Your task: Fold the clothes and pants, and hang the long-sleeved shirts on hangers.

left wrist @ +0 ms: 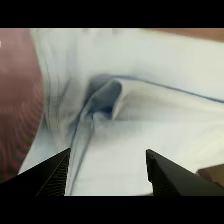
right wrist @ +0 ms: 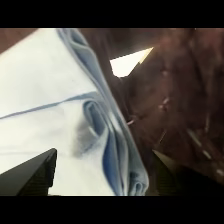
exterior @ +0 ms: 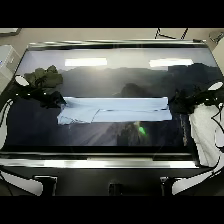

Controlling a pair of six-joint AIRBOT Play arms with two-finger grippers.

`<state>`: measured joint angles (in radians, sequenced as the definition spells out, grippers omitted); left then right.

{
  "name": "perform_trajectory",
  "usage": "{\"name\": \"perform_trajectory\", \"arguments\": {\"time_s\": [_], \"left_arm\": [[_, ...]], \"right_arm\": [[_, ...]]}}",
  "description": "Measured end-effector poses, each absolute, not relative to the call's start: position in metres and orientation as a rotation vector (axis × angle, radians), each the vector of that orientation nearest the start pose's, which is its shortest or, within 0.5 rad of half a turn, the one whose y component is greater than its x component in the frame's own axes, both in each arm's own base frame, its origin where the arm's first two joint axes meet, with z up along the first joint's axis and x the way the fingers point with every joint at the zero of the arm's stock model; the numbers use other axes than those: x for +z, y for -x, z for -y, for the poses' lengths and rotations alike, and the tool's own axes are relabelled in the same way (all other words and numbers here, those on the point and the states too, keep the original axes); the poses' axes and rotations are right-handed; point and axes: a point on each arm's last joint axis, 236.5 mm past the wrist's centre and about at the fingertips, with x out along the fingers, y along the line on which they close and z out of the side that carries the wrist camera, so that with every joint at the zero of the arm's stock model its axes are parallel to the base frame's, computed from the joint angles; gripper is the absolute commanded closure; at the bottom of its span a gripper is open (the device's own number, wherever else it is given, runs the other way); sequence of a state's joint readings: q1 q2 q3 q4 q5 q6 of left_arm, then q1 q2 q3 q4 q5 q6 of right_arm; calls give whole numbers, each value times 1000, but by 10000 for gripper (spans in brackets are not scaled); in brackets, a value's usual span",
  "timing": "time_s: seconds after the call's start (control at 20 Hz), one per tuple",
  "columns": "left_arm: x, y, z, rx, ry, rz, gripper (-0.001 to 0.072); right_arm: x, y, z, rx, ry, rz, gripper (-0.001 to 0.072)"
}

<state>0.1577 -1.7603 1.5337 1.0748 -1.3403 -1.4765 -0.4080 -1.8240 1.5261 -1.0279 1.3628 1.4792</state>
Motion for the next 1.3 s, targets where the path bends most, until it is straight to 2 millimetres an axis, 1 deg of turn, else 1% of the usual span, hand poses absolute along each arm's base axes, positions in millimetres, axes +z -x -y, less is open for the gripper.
{"name": "perform_trajectory", "arguments": {"time_s": [0.1,0.15,0.2,0.25,0.35,0.4,0.45,0.5,0.55,0.6,0.65,0.7,0.8,0.9,1.0,1.1,1.2,1.3], "left_arm": [[-36,-446,39,-245,505,-1461,183],[-28,-446,40,-253,504,-1451,185],[-21,-445,43,-263,503,-1440,185],[-14,-445,48,-275,502,-1429,186],[-2,-445,60,-309,498,-1409,186],[3,-446,69,-327,494,-1398,195],[6,-447,77,-346,488,-1385,267],[9,-449,88,-364,482,-1372,421],[10,-451,100,-383,471,-1359,564],[12,-455,115,-403,456,-1340,626],[11,-458,131,-425,438,-1324,627],[9,-460,153,-453,422,-1308,664],[-1,-462,200,-495,391,-1285,680],[-17,-456,251,-521,388,-1287,681],[-38,-445,294,-524,403,-1311,681],[-61,-430,331,-512,424,-1351,682],[-81,-411,368,-503,476,-1392,682],[-92,-393,414,-515,583,-1409,682]], "right_arm": [[-81,-437,59,86,-773,-1479,26],[-85,-437,55,95,-784,-1489,29],[-88,-438,48,120,-805,-1497,39],[-89,-440,39,148,-823,-1503,101],[-95,-444,26,176,-842,-1506,399],[-98,-447,21,183,-841,-1504,621],[-100,-450,18,187,-836,-1498,664],[-96,-454,12,209,-848,-1481,665],[-86,-457,6,233,-857,-1460,665],[-74,-460,1,264,-859,-1436,665],[-59,-462,-5,292,-855,-1414,665],[-41,-463,-11,324,-842,-1387,665],[-1,-460,-27,387,-797,-1336,665],[45,-451,-49,454,-734,-1285,665],[90,-436,-72,510,-666,-1232,665],[133,-417,-96,562,-608,-1175,665],[169,-398,-116,601,-562,-1119,664],[196,-380,-132,630,-533,-1077,664]]}}
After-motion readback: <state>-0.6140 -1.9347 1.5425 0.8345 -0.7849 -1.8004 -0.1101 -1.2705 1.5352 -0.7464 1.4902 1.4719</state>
